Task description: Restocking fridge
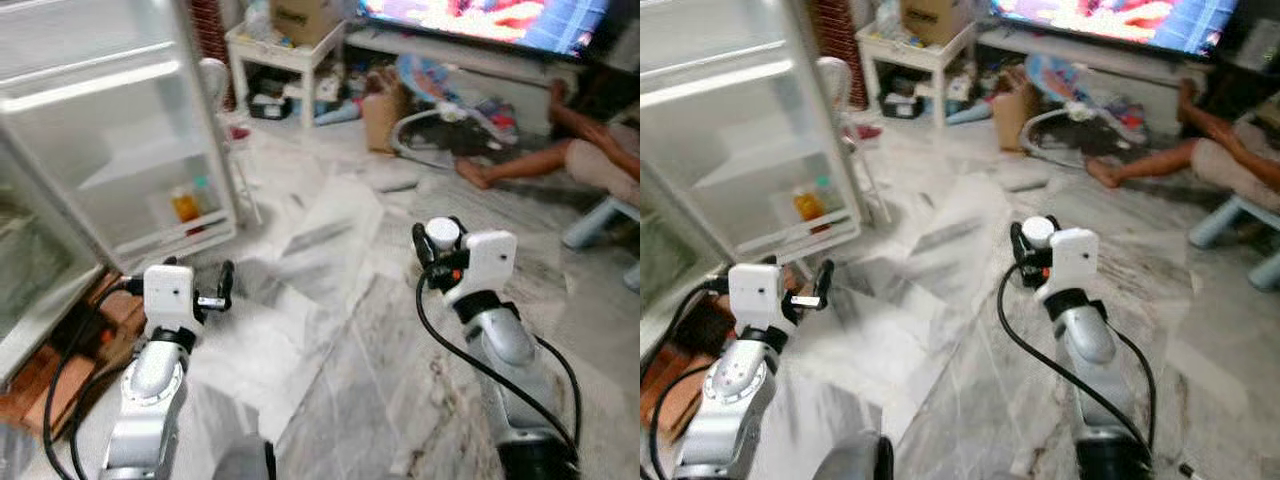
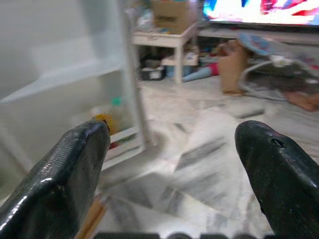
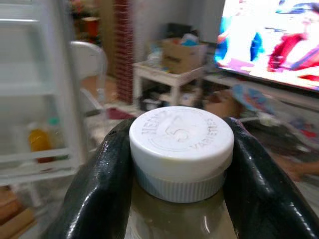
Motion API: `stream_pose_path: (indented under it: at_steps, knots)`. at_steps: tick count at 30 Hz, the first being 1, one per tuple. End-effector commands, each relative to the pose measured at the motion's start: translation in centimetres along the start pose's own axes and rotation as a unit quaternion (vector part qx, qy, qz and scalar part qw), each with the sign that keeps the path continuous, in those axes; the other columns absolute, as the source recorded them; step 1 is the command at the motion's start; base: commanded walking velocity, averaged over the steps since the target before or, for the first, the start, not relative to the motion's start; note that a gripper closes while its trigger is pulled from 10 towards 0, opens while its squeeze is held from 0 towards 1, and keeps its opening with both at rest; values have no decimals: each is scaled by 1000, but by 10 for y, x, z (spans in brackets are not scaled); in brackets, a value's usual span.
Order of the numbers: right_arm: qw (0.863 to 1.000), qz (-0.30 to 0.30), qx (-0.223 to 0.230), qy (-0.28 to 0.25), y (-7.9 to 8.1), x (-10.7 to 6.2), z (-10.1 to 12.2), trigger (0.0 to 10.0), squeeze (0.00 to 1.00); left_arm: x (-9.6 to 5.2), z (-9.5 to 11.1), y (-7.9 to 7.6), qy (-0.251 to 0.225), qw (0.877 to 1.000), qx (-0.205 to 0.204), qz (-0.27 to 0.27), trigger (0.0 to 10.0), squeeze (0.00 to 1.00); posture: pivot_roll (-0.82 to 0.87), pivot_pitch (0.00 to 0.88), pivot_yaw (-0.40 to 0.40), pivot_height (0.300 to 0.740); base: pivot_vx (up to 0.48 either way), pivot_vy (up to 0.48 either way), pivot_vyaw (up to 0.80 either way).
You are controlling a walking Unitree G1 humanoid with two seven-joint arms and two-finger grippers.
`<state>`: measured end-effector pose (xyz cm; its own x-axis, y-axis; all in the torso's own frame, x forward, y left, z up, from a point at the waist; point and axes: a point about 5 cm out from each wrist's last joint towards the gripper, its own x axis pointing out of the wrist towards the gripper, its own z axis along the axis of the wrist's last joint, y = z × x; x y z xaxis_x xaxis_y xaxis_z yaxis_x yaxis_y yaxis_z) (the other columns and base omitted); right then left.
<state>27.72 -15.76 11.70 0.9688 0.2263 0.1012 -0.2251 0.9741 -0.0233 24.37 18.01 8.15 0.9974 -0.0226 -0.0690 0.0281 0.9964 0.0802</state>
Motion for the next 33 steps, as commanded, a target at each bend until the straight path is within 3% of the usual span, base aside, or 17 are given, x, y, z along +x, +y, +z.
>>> stream_pose_path:
  at_steps: [1,18,26,33]
  knots:
    - [1000,17,3,-22,6,5,9,10000,0,1,1,3,0,1000,1,6,10000,0,-36,57,-28,740,0,480,775]
    - [1000,22,0,-21,6,13,7,10000,0,9,5,1,-8,1000,3,3,10000,0,-30,46,-35,740,0,480,623]
    - [1000,15,-7,-21,4,15,6,10000,0,11,6,0,-16,1000,6,-3,10000,0,-26,47,-37,740,0,458,0]
    - [1000,-11,-19,-12,-3,14,2,10000,0,9,11,1,-30,999,7,-12,10000,0,-15,39,-42,740,0,0,0]
